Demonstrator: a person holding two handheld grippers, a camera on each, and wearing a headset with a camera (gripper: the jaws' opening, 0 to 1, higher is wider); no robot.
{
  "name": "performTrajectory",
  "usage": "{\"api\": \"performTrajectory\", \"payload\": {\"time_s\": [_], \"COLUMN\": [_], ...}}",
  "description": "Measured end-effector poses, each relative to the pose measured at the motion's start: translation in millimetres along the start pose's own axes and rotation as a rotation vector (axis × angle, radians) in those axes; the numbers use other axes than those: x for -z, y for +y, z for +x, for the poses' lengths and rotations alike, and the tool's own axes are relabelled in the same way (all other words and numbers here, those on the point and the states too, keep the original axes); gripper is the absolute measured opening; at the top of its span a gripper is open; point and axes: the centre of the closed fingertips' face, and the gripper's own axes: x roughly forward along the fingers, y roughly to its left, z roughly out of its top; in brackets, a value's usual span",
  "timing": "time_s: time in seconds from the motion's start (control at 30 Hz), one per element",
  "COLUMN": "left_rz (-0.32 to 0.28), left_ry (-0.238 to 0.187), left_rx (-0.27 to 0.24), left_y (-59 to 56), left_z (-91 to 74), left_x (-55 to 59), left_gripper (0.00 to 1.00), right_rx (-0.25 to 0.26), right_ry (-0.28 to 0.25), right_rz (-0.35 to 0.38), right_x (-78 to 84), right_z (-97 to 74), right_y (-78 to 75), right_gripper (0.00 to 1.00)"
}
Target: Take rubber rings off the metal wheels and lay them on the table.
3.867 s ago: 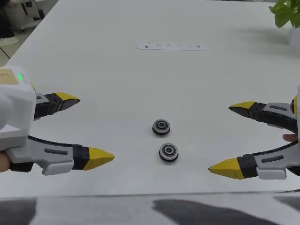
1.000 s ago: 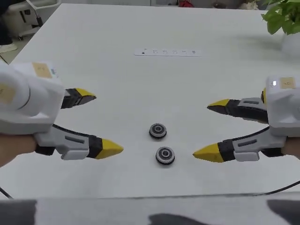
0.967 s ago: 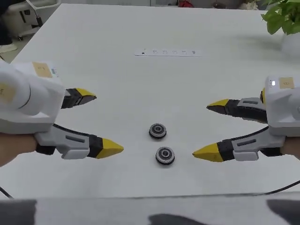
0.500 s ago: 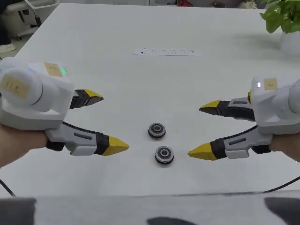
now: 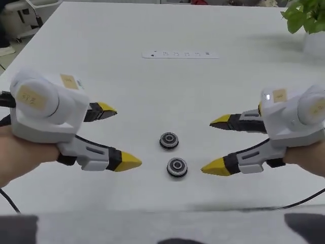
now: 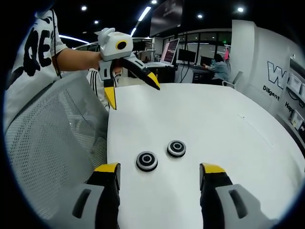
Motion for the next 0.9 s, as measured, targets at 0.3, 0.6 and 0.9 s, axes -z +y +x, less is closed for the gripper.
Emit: {"api": "performTrajectory", "payload": {"time_s": [0.3, 0.6, 0.9], "left_rz": [0.012, 0.022, 0.026], "left_ry": [0.023, 0.033, 0.051], "left_rx": [0.039, 0.072, 0.099], "left_y": [-3.0, -6.5, -9.0], "left_z": [12.5, 22.3, 31.9], "left_x": [6.4, 9.2, 13.5], "left_gripper": [0.73, 0.71, 0.67], "right_rx": [-0.03, -0.059, -0.084], "right_ry": [0.017, 0.038, 0.054], "right_rz": [0.009, 0.009, 0.001], "right_x": [8.2, 15.2, 17.0], "right_z": [8.0, 14.8, 21.3], "right_y": [1.4, 0.1, 0.9], "right_gripper": [0.62, 0.61, 0.58]}}
